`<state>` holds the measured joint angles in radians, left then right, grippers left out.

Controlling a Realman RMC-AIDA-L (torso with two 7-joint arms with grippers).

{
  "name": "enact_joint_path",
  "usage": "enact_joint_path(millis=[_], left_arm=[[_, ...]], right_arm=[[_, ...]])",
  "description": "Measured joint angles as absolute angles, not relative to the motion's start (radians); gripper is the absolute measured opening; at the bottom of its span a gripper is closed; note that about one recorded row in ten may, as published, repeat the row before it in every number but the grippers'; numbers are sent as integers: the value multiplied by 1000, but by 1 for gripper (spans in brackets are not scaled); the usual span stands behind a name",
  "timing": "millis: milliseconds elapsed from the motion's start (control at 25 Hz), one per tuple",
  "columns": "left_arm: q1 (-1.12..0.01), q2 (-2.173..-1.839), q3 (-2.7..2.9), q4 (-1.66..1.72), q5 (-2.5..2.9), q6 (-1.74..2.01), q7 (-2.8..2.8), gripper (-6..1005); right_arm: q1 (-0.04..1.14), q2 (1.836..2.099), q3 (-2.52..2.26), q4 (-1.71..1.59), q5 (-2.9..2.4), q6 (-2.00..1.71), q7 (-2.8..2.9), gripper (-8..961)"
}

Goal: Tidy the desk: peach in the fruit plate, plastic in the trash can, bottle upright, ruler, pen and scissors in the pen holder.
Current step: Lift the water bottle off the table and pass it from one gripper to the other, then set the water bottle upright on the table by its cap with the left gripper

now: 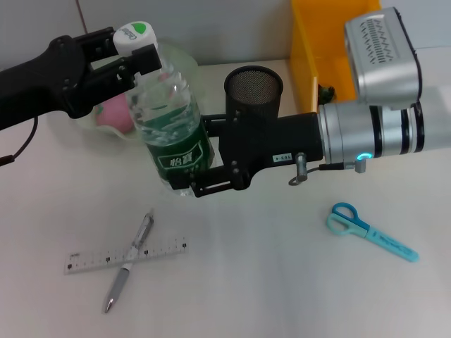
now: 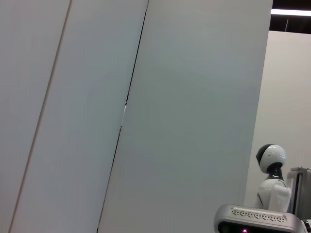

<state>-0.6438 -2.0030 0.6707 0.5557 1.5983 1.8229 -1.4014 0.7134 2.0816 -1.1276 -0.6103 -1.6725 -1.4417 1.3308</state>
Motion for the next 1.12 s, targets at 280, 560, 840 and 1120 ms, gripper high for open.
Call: enact_joint_path(millis=[280,560,840,1120], left_arm=[[-644,-2003,669,556,1595,1822,-1401,444],[-648,-2000,669,555,1589,1820,-1401,444],[-656,-1995,667,556,1583,1817,-1402,444],[-659,-1993,658,557,1579,1816,-1402,444]], right_arm=[[708,2082,-1132,-595,-1680,-1422,1324,761],[700,2082,-1132,-595,-1689,-1412,1322,761],[693,2082,-1133,-594,-1696,-1391,1322,761],[694,2081,-1138,-597,-1704,-1388,1324,762]])
